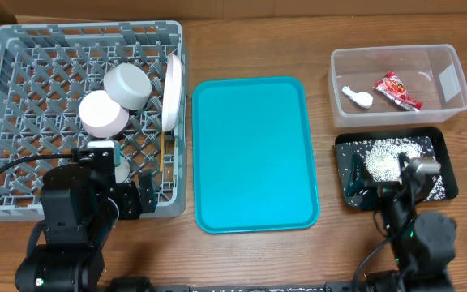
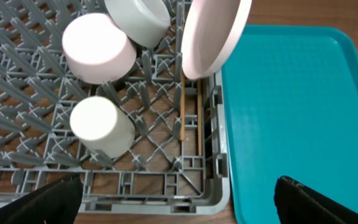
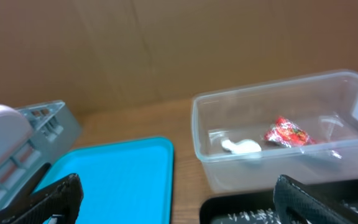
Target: Sort waste into correct bins and load items into the dishwasher
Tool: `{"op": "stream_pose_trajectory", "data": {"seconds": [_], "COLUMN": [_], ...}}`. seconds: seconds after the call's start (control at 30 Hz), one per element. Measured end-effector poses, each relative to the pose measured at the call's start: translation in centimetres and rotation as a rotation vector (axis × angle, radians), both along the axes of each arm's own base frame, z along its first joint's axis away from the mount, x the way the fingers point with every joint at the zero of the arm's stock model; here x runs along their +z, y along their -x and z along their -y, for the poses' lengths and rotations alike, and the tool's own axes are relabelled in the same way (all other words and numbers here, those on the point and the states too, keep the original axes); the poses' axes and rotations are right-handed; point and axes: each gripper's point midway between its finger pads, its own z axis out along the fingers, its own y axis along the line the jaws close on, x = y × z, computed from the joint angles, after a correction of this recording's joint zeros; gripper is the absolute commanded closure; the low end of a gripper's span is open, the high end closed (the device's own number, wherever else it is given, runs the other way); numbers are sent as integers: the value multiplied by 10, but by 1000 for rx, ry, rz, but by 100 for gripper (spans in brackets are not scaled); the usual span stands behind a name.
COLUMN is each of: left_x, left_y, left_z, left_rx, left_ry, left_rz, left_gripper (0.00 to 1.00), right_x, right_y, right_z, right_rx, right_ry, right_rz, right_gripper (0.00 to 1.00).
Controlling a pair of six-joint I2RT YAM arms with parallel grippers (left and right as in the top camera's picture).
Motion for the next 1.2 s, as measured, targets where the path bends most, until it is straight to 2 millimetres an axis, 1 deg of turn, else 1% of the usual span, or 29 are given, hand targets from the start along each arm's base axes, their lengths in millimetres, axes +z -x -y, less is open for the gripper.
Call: {"op": "stream_pose_trajectory", "data": {"seconds": [0.13, 0.17, 0.27, 0.33, 0.5, 0.53, 0.63, 0.67, 1.2], "left_x": [0, 0, 0, 0, 0, 0, 0, 0, 0], "left_y": [0, 0, 0, 0, 0, 0, 0, 0, 0], "left_z": [0, 0, 0, 0, 0, 0, 0, 0, 0], "left_rx": [0, 0, 0, 0, 0, 0, 0, 0, 0], "left_ry": [0, 0, 0, 0, 0, 0, 0, 0, 0], "left_rz": [1, 0, 0, 0, 0, 0, 0, 0, 0], "left_gripper": [0, 0, 0, 0, 0, 0, 0, 0, 0], "right_x": [-3, -1, 7, 8, -1, -9, -44, -53, -52], "right_y": [1, 0, 0, 0, 3, 2, 0, -1, 0], "right_z": [1, 2, 11, 17, 27, 28, 25, 24, 21], "right_rx": [-5, -10, -45, -71, -105, -109, -86, -78, -61], "right_ry": [-12, -16, -19, -10, 66, 75, 88, 89, 91], "right_rz": [117, 156, 233, 255, 295, 271, 139, 107, 111], "right_gripper": [0, 0, 0, 0, 0, 0, 0, 0, 0]}}
